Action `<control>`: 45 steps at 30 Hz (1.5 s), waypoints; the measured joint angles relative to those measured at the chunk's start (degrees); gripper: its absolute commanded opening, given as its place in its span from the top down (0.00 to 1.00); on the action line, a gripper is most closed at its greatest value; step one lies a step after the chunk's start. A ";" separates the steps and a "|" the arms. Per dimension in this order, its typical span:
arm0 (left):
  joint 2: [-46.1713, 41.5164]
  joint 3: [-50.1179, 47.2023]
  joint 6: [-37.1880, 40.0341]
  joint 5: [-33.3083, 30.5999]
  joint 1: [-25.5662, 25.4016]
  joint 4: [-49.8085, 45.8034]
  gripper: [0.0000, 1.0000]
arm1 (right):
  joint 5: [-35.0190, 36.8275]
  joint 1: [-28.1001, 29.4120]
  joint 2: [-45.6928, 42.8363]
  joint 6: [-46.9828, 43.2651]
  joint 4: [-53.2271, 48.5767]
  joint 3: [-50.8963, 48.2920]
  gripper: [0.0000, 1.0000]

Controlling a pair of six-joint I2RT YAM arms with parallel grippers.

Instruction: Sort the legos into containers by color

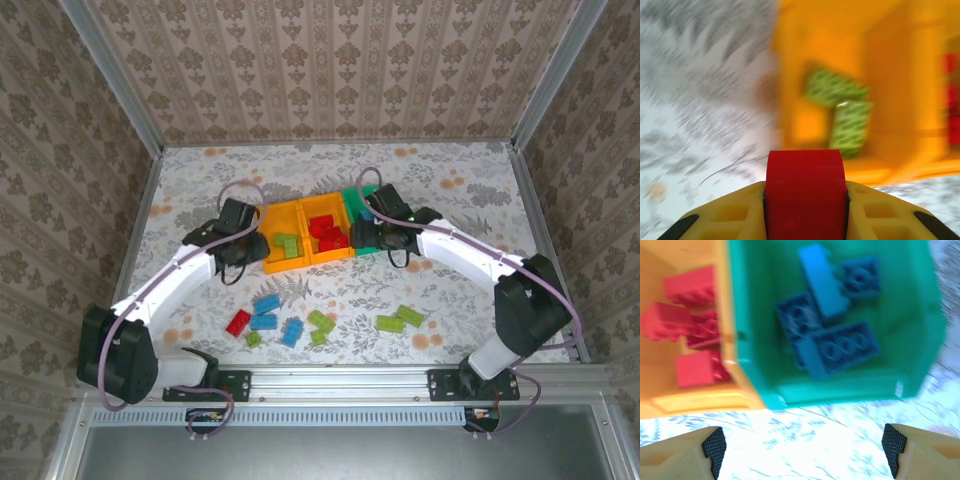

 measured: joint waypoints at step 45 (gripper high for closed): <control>30.53 29.49 9.20 3.43 -9.27 4.46 0.00 | -2.21 20.90 -9.25 35.10 -13.38 -20.72 0.16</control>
